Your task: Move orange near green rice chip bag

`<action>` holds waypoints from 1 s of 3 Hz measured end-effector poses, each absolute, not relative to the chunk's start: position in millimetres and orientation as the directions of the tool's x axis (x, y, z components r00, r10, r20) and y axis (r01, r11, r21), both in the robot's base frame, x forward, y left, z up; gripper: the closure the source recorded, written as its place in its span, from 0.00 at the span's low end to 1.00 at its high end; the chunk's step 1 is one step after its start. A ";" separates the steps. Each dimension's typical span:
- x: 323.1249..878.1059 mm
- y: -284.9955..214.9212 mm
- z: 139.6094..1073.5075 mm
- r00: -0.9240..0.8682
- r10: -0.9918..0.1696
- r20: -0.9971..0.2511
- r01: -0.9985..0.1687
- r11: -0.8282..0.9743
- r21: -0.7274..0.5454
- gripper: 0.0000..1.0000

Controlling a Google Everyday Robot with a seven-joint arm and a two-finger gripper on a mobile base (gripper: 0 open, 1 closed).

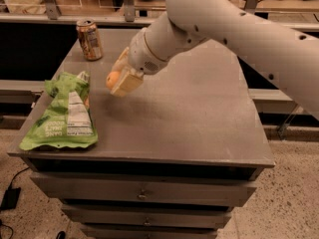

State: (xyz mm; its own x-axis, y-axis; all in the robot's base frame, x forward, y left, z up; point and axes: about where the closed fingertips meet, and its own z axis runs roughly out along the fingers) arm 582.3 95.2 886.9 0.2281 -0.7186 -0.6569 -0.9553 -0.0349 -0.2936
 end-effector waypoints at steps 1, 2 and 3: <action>583.2 96.1 862.2 0.186 -0.708 -0.681 -0.972 -0.029 -0.235 0.97; 582.6 98.5 851.5 0.170 -0.705 -0.689 -0.978 -0.036 -0.205 0.74; 581.4 100.9 851.1 0.173 -0.705 -0.688 -0.978 -0.041 -0.204 0.43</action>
Offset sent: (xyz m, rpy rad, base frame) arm 0.0017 0.0021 -0.0467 0.0225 0.1273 0.0065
